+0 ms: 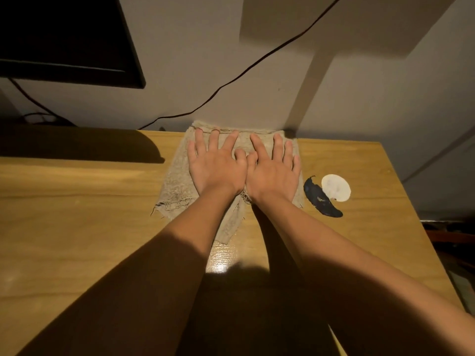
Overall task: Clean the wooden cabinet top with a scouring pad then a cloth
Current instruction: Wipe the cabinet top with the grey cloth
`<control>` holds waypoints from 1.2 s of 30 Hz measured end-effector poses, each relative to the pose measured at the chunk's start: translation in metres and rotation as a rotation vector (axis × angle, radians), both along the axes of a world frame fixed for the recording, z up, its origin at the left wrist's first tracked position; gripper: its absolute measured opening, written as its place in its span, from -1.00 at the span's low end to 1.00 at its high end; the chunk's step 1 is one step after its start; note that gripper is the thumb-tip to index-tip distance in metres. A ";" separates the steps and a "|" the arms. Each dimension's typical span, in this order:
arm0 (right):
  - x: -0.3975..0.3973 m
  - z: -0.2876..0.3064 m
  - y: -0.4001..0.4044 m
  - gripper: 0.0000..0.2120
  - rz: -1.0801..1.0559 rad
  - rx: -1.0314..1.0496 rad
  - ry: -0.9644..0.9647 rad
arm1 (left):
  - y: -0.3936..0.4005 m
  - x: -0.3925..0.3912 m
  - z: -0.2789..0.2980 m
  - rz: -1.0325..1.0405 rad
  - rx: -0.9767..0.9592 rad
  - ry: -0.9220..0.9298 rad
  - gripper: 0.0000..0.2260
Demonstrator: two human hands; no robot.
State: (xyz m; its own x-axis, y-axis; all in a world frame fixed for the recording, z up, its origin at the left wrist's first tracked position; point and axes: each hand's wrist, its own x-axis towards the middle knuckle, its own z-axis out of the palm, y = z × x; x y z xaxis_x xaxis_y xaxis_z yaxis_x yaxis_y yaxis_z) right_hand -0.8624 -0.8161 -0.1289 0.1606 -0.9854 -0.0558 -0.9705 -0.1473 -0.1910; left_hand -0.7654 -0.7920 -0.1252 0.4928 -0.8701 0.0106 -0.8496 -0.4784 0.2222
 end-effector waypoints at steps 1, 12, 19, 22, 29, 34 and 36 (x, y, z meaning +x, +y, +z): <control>0.000 0.000 0.001 -0.52 0.002 0.001 -0.002 | 0.001 0.000 0.000 0.000 0.001 -0.003 -0.50; -0.029 0.008 0.041 -0.51 0.105 0.039 0.018 | 0.045 -0.023 0.000 -0.056 0.022 -0.020 -0.49; -0.076 0.008 0.106 -0.50 0.134 0.019 0.005 | 0.111 -0.067 0.002 -0.074 0.022 -0.015 -0.46; -0.106 0.007 0.144 -0.50 0.134 0.023 -0.023 | 0.147 -0.094 0.003 -0.092 0.040 -0.019 -0.45; -0.198 0.006 0.253 -0.50 0.095 0.034 -0.022 | 0.248 -0.182 0.006 -0.137 0.076 -0.007 -0.42; -0.260 0.015 0.316 -0.50 0.034 0.066 -0.024 | 0.308 -0.244 0.008 -0.167 0.087 0.004 -0.42; -0.272 0.016 0.327 -0.50 0.017 0.070 -0.022 | 0.319 -0.257 0.007 -0.176 0.091 -0.002 -0.42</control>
State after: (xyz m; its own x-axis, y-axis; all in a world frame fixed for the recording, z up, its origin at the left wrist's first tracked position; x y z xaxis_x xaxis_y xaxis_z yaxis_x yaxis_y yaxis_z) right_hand -1.1339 -0.4892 -0.1126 0.1793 -0.9764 -0.1203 -0.9634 -0.1495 -0.2225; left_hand -1.0223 -0.4733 -0.1183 0.3333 -0.9401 -0.0710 -0.9223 -0.3407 0.1826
